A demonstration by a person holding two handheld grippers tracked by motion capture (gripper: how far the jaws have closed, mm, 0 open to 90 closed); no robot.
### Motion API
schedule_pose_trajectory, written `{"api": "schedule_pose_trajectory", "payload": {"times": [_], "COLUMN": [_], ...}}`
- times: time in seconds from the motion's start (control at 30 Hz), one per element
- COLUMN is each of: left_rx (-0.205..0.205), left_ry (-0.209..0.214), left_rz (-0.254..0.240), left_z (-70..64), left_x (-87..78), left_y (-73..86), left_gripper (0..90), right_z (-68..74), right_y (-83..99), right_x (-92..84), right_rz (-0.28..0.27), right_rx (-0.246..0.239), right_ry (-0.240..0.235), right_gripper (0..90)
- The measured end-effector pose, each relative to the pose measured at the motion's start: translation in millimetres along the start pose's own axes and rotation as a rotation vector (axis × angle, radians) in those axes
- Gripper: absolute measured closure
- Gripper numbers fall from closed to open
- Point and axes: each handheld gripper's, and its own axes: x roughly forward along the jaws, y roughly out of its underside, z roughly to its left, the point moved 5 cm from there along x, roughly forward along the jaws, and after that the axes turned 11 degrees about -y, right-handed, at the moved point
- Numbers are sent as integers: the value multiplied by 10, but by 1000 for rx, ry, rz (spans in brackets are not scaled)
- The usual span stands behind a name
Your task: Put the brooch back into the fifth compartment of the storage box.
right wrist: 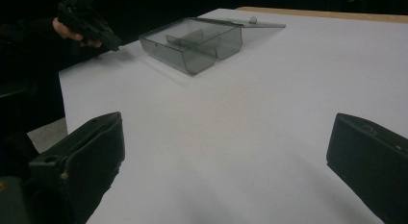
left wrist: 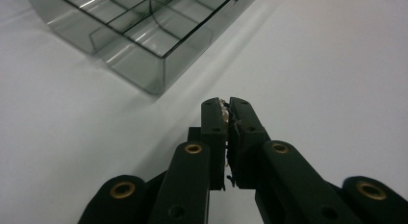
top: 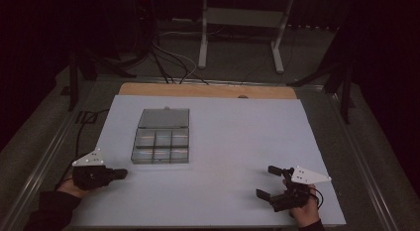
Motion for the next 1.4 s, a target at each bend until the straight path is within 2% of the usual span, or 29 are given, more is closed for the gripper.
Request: {"api": "schedule_pose_trajectory", "payload": {"times": [0.43,1.0,1.4], "left_rx": [3,4,-1], "left_ry": [22,34,40], "left_rz": [-18,-41,-69], "left_z": [-82,-77,-67], "left_x": [-2,46,96], "left_y": [-194,-364,-543], "left_gripper": [880,880,880], "right_z": [-2,-1,-6], "right_y": [-3,-2,-1], "right_x": [0,-5,-8], "right_rz": [0,1,0], "right_rx": [0,0,0], "right_ry": [1,4,6], "right_gripper": [0,0,0]}}
